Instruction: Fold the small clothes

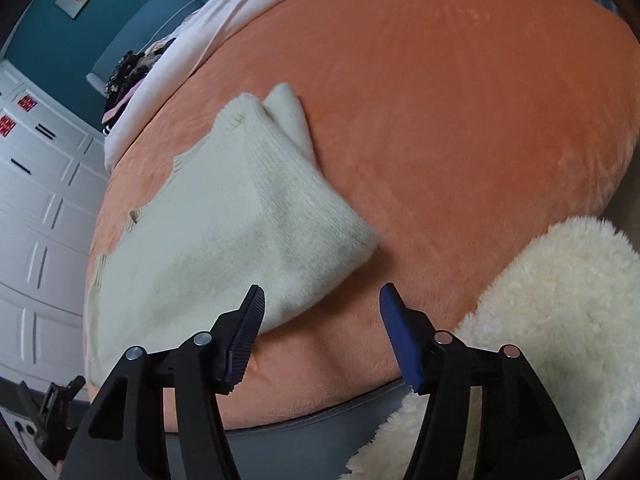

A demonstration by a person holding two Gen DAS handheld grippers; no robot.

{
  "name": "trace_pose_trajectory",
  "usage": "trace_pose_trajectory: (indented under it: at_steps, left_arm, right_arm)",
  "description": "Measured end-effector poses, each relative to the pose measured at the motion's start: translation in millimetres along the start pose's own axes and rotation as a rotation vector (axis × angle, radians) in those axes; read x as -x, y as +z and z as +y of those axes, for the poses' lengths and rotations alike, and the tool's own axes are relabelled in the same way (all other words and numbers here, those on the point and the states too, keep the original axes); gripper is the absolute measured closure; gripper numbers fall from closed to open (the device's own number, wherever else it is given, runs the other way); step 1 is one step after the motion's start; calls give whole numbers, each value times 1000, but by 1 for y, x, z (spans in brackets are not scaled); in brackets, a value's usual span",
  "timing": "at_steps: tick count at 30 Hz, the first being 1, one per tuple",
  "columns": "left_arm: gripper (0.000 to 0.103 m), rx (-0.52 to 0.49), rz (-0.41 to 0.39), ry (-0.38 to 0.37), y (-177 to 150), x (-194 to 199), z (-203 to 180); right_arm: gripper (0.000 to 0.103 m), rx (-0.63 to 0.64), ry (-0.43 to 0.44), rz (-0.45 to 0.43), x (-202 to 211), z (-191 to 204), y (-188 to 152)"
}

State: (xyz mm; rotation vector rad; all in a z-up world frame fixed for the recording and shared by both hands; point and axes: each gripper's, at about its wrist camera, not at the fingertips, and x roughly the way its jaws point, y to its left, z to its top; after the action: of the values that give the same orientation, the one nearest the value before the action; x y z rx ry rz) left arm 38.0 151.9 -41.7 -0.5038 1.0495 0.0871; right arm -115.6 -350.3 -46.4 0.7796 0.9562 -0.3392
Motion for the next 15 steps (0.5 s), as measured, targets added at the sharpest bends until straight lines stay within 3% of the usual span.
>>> trace_pose_trajectory:
  at_steps: [3,4,5,6,7,8,9,10,11,15]
  left_arm:
    - [17,108,95,-48,7,-31,16]
    - [16,133,94,-50,10,-38,16]
    - [14,147,73,-51,12,-40,14]
    - [14,148,52,-64,16,-40,10]
    - [27,135,47,-104,21,-41,3]
    - [59,115,71,-161,26,-42,-5]
    - [66,96,99,-148,32,-41,-12]
    - [81,85,95,-142,36,-35,-16]
    - [88,70,89,-157,41,-27,-20]
    - [94,43,91,-204,46,15,-16]
  right_arm:
    - [33,-12,51,10,-14,6,10]
    - [32,-8,87,-2,-16,9,15]
    - [33,-1,110,-4,-21,16,19]
    - [44,2,128,-6,-23,20,23]
    - [58,0,132,-3,-24,24,27]
    - [86,-16,139,-1,-21,26,32]
    - [90,-51,191,-7,-14,26,38]
    - [91,-73,241,-20,-6,27,41]
    - [92,-77,281,-31,6,28,45]
    - [93,-15,308,-33,48,32,37]
